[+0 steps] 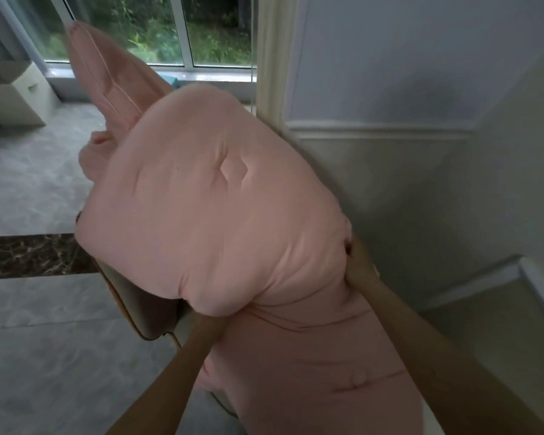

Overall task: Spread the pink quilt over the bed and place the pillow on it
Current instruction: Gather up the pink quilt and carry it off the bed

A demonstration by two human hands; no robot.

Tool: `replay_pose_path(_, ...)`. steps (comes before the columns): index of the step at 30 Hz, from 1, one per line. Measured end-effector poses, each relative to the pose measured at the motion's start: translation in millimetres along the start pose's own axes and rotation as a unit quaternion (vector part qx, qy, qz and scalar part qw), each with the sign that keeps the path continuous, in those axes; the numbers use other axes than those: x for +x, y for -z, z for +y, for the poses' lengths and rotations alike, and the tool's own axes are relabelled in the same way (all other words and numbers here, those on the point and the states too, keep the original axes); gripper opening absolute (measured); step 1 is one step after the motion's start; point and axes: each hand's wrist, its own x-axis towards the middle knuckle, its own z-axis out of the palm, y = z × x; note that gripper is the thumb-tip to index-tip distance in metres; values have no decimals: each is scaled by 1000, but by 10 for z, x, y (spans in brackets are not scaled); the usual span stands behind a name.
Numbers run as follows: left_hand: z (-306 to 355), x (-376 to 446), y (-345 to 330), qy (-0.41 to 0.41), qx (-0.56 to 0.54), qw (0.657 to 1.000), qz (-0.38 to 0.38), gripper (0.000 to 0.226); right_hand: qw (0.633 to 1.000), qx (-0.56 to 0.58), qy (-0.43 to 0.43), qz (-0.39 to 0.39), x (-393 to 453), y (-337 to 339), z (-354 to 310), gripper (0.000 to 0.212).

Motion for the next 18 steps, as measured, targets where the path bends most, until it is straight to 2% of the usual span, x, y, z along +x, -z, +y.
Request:
replay_pose_path(5, 90, -274, 17, -83, 36, 996, 12, 79, 999, 21, 16, -24, -230, 290, 159, 40)
replay_pose_path(8, 42, -309, 21, -93, 23, 995, 3, 81, 998, 31, 48, -37, -383, 336, 267, 36)
replay_pose_path(12, -65, -441, 12, -110, -21, 993, 24, 88, 990, -11, 59, -129, -773, 227, 153, 50)
replay_pose_path(15, -159, -562, 41, -59, -105, 992, 28, 122, 987, -94, 43, -126, -970, 21, 209, 61)
replay_pose_path(16, -182, -625, 58, -42, -98, 994, 32, 130, 988, -101, 22, -118, -1003, -29, 230, 70)
replay_pose_path(18, -273, -620, 106, -35, -13, 999, 7, 138, 984, -140, 3, -111, -1027, -93, 249, 85)
